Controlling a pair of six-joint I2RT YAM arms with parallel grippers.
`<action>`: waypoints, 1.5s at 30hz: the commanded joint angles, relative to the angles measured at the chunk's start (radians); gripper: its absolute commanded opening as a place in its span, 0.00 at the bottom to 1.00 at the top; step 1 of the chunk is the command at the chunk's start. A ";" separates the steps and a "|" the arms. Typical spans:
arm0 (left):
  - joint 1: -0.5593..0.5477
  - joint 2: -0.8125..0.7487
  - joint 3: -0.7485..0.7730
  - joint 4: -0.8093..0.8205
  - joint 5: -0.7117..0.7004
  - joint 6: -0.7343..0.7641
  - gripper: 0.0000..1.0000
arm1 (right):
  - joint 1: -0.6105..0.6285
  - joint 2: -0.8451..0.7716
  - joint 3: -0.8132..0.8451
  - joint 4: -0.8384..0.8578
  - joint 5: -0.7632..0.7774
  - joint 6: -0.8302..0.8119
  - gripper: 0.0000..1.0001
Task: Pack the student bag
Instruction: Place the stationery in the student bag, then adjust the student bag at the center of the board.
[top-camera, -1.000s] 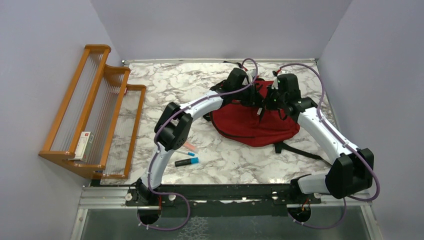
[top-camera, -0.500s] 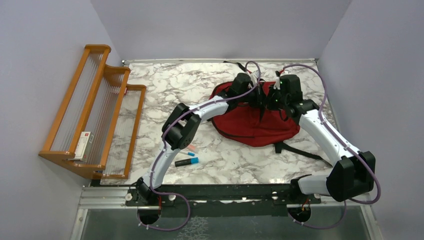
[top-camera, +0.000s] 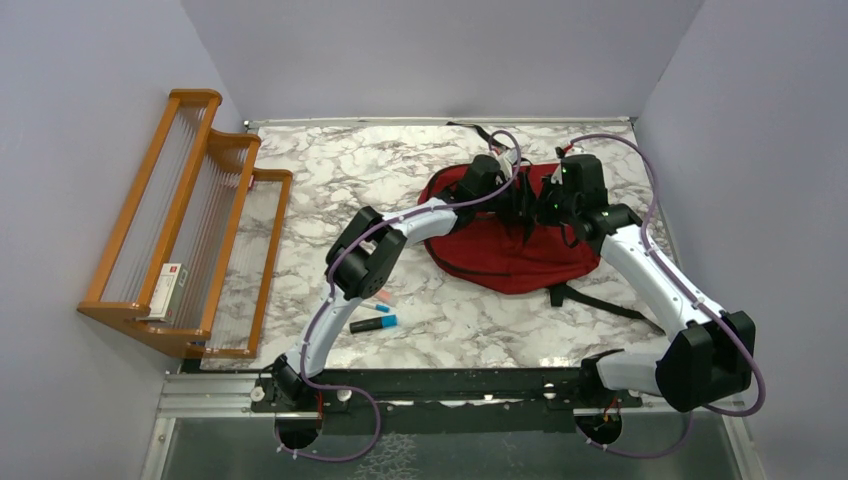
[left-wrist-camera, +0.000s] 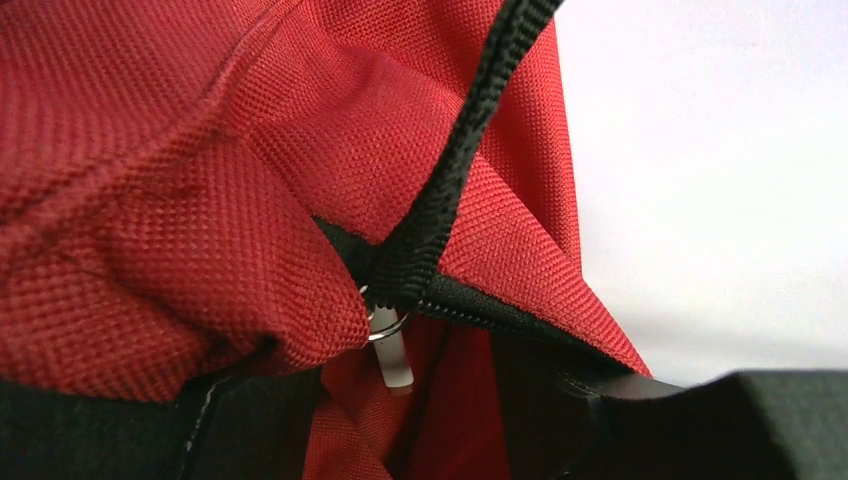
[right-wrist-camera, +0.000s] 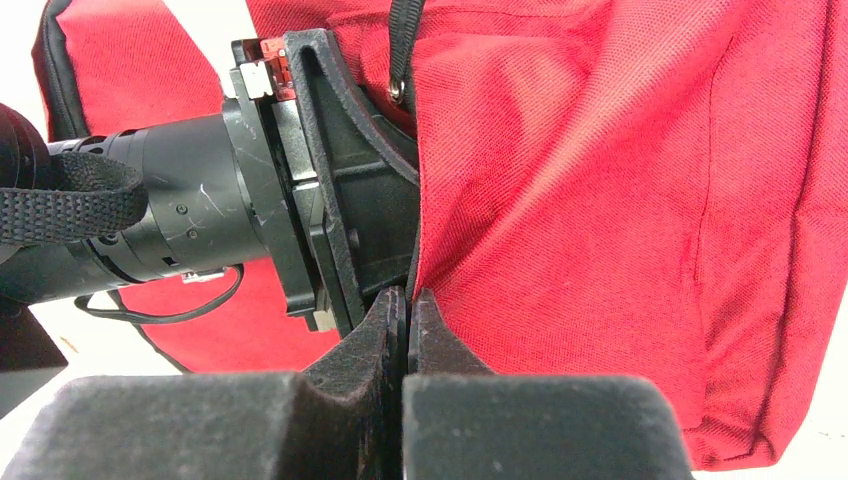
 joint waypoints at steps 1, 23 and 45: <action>-0.050 -0.056 -0.003 0.013 0.029 0.060 0.61 | 0.012 -0.013 0.012 0.058 -0.003 0.029 0.01; 0.026 -0.498 -0.400 -0.283 -0.166 0.407 0.54 | 0.011 -0.034 -0.022 0.081 0.066 0.040 0.01; 0.008 -0.391 -0.154 -0.395 -0.340 0.408 0.55 | 0.009 -0.017 -0.101 0.009 0.346 0.099 0.00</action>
